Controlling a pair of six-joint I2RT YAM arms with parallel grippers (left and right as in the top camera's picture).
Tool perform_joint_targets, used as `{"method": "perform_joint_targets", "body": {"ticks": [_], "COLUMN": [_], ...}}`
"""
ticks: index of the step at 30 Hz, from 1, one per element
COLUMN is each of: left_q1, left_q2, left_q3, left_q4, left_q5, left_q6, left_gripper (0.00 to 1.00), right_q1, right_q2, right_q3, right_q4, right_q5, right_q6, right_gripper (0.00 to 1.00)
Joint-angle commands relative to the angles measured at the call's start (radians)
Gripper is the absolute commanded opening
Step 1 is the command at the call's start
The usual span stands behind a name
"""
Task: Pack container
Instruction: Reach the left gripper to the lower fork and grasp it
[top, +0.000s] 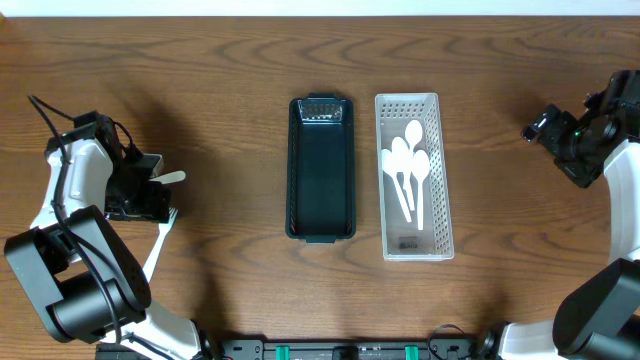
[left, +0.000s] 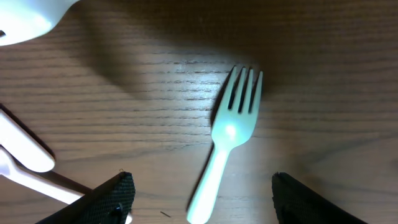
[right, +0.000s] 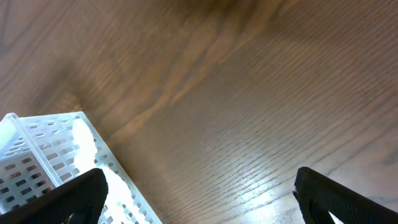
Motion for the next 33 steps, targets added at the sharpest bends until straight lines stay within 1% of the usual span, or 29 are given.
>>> {"method": "perform_joint_targets", "body": {"ticks": [1,9,14,17,20,26,30,33], "left_q1": [0.004,0.003,0.003,0.001,0.002,-0.008,-0.029,-0.045], "left_q2": [0.01,0.01,0.01,0.01,0.01,0.01,0.01,0.01], "left_q3": [-0.03,-0.124,-0.172,-0.186,-0.202,-0.288,-0.316,-0.315], "left_q4": [0.006,0.107,0.169,0.186,0.209,0.3,0.34,0.344], "left_q5": [-0.021,-0.013,-0.001,0.022,0.022,0.021,0.021,0.022], "left_q6": [0.032,0.045,0.093,0.123,0.126,0.126,0.126,0.125], "left_gripper": [0.72,0.72,0.7,0.65,0.63,0.63,0.56,0.55], "right_q1": [-0.003,-0.003,-0.003,-0.003,-0.003,-0.003,-0.003,-0.003], "right_q2": [0.004,0.004,0.004,0.004,0.004,0.004,0.004,0.004], "right_q3": [-0.005,-0.005,-0.005,-0.005,-0.005,-0.005,-0.005,-0.005], "right_q4": [0.005,0.014,0.019,0.02,0.024,0.032,0.031,0.03], "right_q5": [-0.005,-0.005,-0.005,-0.005,-0.005,-0.006,-0.006,-0.007], "right_q6": [0.012,0.012,0.012,0.012,0.012,0.015,0.016,0.016], "right_gripper": [0.99,0.99,0.99,0.99,0.99,0.99,0.99,0.99]}}
